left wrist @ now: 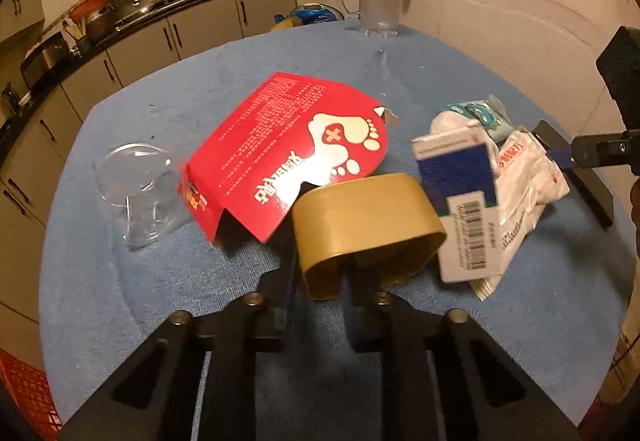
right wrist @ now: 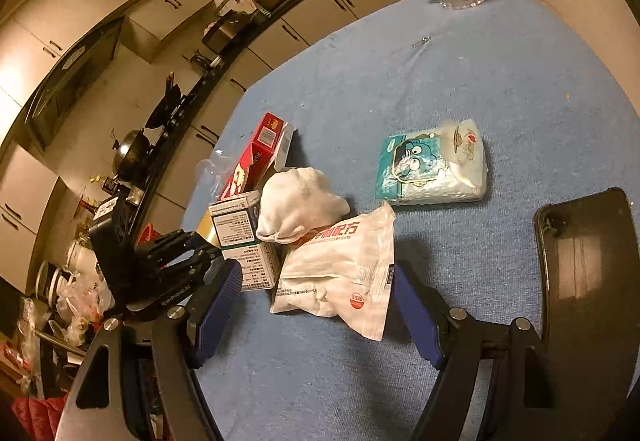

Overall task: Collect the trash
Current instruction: 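Grasp the tan tape roll with left tool while right tool grasps the white packet, then carry tape roll and packet to the red basket and release both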

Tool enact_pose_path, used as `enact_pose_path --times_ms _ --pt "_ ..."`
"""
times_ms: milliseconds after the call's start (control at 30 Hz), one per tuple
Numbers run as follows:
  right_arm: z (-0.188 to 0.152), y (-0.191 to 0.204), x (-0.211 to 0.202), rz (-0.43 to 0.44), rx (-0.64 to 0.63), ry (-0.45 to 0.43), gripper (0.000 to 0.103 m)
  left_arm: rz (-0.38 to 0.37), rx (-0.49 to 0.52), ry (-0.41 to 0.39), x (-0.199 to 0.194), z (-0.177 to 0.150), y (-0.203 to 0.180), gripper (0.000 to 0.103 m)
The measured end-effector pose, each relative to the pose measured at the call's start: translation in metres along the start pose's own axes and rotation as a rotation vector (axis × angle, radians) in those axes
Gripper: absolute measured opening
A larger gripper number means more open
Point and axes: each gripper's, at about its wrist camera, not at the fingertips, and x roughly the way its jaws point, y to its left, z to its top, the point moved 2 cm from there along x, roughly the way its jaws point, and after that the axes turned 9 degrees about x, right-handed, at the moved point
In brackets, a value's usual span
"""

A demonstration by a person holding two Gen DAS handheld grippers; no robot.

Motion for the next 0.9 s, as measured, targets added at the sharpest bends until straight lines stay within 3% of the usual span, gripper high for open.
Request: enact_pose_path --times_ms 167,200,233,300,400,900 --pt "-0.003 -0.005 0.006 0.033 0.041 0.005 0.08 -0.041 -0.069 -0.023 -0.004 -0.003 0.007 0.007" --pt "-0.004 -0.005 0.006 0.041 0.045 0.006 0.072 -0.04 -0.075 -0.027 -0.006 -0.005 0.007 0.007" --pt "-0.006 -0.006 0.007 0.057 0.054 0.003 0.054 -0.039 -0.08 -0.031 -0.009 -0.007 0.007 0.007" --pt "-0.009 -0.006 0.011 0.082 0.063 0.034 0.032 -0.035 -0.09 -0.038 -0.014 -0.012 0.008 0.007" --pt "-0.016 -0.004 0.011 0.08 0.055 0.021 0.016 -0.034 -0.108 -0.046 -0.02 -0.017 0.01 0.007" --pt "-0.039 0.05 -0.057 0.064 -0.08 -0.167 0.013 -0.013 -0.168 -0.15 -0.081 -0.032 0.016 0.007"
